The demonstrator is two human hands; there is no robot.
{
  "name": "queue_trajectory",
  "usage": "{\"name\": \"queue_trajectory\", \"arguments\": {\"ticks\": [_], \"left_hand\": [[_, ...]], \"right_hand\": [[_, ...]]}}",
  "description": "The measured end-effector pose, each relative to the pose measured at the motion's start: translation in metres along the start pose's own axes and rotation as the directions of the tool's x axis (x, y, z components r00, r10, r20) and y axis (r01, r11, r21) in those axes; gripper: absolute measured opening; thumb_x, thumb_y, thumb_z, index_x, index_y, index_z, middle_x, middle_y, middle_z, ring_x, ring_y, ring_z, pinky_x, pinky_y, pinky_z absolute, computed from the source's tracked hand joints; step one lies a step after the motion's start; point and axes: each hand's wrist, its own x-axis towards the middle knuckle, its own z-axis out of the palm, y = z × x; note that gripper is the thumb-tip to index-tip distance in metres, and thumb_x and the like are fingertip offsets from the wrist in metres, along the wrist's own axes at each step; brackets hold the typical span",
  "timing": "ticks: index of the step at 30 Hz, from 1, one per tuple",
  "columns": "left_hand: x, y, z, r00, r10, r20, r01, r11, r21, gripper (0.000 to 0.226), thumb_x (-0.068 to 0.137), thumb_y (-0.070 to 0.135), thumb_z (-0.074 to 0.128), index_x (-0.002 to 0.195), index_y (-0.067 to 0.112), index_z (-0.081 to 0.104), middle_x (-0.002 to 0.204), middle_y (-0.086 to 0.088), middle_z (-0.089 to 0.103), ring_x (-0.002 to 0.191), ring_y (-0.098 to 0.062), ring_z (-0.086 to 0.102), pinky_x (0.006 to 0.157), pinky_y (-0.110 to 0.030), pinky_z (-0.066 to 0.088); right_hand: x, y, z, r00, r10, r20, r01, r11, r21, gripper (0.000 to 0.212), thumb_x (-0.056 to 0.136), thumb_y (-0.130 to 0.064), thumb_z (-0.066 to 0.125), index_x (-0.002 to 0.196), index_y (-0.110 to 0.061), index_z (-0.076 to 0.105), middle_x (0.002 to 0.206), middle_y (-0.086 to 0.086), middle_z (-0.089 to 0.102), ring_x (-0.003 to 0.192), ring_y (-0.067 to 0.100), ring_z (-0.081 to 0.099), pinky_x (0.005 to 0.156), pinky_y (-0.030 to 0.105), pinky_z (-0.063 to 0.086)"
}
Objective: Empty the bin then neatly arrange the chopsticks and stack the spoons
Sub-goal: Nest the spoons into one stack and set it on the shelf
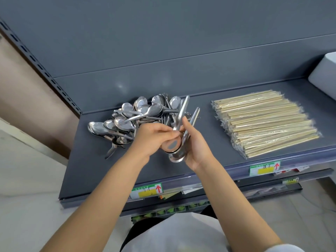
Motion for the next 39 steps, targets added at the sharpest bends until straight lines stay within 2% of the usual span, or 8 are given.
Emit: {"name": "queue_trajectory", "arguments": {"ticks": [5, 11, 16, 22, 29, 32, 36, 39], "left_hand": [[-0.006, -0.025, 0.023, 0.97, 0.241, -0.008, -0.217, 0.886, 0.41, 0.011, 0.075, 0.025, 0.08, 0.086, 0.022, 0.077, 0.075, 0.008, 0.067, 0.058, 0.006, 0.057, 0.06, -0.009, 0.041], [-0.015, -0.047, 0.026, 0.847, 0.528, 0.069, -0.427, 0.595, 0.681, 0.015, 0.086, 0.035, 0.066, 0.09, 0.025, 0.078, 0.086, 0.008, 0.064, 0.079, -0.016, 0.054, 0.074, -0.034, 0.046], [-0.015, -0.049, 0.003, 0.847, 0.52, -0.107, -0.39, 0.746, 0.54, 0.024, 0.09, 0.033, 0.055, 0.093, 0.018, 0.073, 0.094, 0.011, 0.059, 0.085, -0.004, 0.055, 0.078, -0.027, 0.047], [-0.012, -0.063, -0.065, 0.811, 0.473, -0.346, -0.202, 0.78, 0.593, 0.028, 0.085, 0.015, 0.066, 0.113, 0.018, 0.063, 0.106, 0.008, 0.054, 0.094, -0.017, 0.055, 0.083, -0.037, 0.048], [0.009, -0.067, -0.131, 0.827, 0.392, -0.403, -0.076, 0.788, 0.611, 0.028, 0.085, 0.015, 0.067, 0.112, 0.015, 0.066, 0.114, -0.003, 0.06, 0.102, -0.026, 0.057, 0.091, -0.04, 0.047], [0.02, -0.061, -0.152, 0.829, 0.371, -0.418, -0.05, 0.794, 0.606, 0.02, 0.086, 0.02, 0.066, 0.106, 0.017, 0.067, 0.108, -0.002, 0.062, 0.093, -0.021, 0.059, 0.081, -0.023, 0.044], [0.015, -0.039, -0.143, 0.921, 0.337, -0.193, -0.219, 0.861, 0.458, 0.005, 0.086, 0.028, 0.067, 0.091, 0.026, 0.066, 0.083, 0.011, 0.067, 0.071, -0.007, 0.057, 0.064, -0.009, 0.04], [0.013, -0.038, -0.127, 0.915, 0.399, 0.056, -0.368, 0.77, 0.521, 0.014, 0.088, 0.02, 0.064, 0.1, 0.027, 0.064, 0.096, 0.017, 0.058, 0.069, -0.003, 0.054, 0.067, -0.014, 0.041]], "right_hand": [[-0.006, 0.006, 0.001, 0.998, 0.056, -0.013, -0.053, 0.984, 0.169, 0.037, 0.09, -0.047, 0.054, 0.077, -0.013, 0.055, 0.08, 0.007, 0.064, 0.07, 0.02, 0.065, 0.064, 0.028, 0.055], [-0.008, 0.013, -0.001, 0.982, 0.109, -0.154, -0.058, 0.95, 0.308, 0.046, 0.097, -0.038, 0.05, 0.058, -0.014, 0.055, 0.077, 0.003, 0.066, 0.064, 0.018, 0.068, 0.055, 0.027, 0.055], [0.001, 0.021, 0.008, 0.968, 0.113, -0.223, -0.019, 0.923, 0.385, 0.034, 0.095, -0.039, 0.053, 0.073, -0.014, 0.051, 0.061, 0.0, 0.054, 0.059, 0.018, 0.058, 0.067, 0.036, 0.054], [0.012, 0.038, 0.023, 0.927, 0.189, -0.323, -0.063, 0.93, 0.363, 0.036, 0.085, -0.039, 0.068, 0.069, -0.017, 0.045, 0.053, -0.003, 0.032, 0.044, 0.015, 0.037, 0.058, 0.028, 0.045], [0.023, 0.055, 0.045, 0.903, 0.157, -0.401, 0.009, 0.924, 0.381, 0.04, 0.089, -0.035, 0.064, 0.064, -0.016, 0.04, 0.053, -0.003, 0.025, 0.043, 0.015, 0.03, 0.053, 0.028, 0.037], [0.027, 0.06, 0.048, 0.891, 0.113, -0.44, 0.054, 0.935, 0.349, 0.043, 0.094, -0.035, 0.057, 0.061, -0.015, 0.037, 0.049, -0.001, 0.028, 0.043, 0.016, 0.032, 0.06, 0.032, 0.045], [0.025, 0.066, 0.048, 0.927, 0.015, -0.374, 0.125, 0.929, 0.348, 0.044, 0.097, -0.036, 0.048, 0.061, -0.012, 0.04, 0.051, 0.005, 0.043, 0.054, 0.024, 0.051, 0.074, 0.04, 0.052], [0.022, 0.072, 0.049, 0.922, -0.064, -0.381, 0.189, 0.934, 0.302, 0.043, 0.097, -0.035, 0.047, 0.062, -0.011, 0.04, 0.054, 0.007, 0.045, 0.058, 0.026, 0.057, 0.08, 0.043, 0.052]]}}
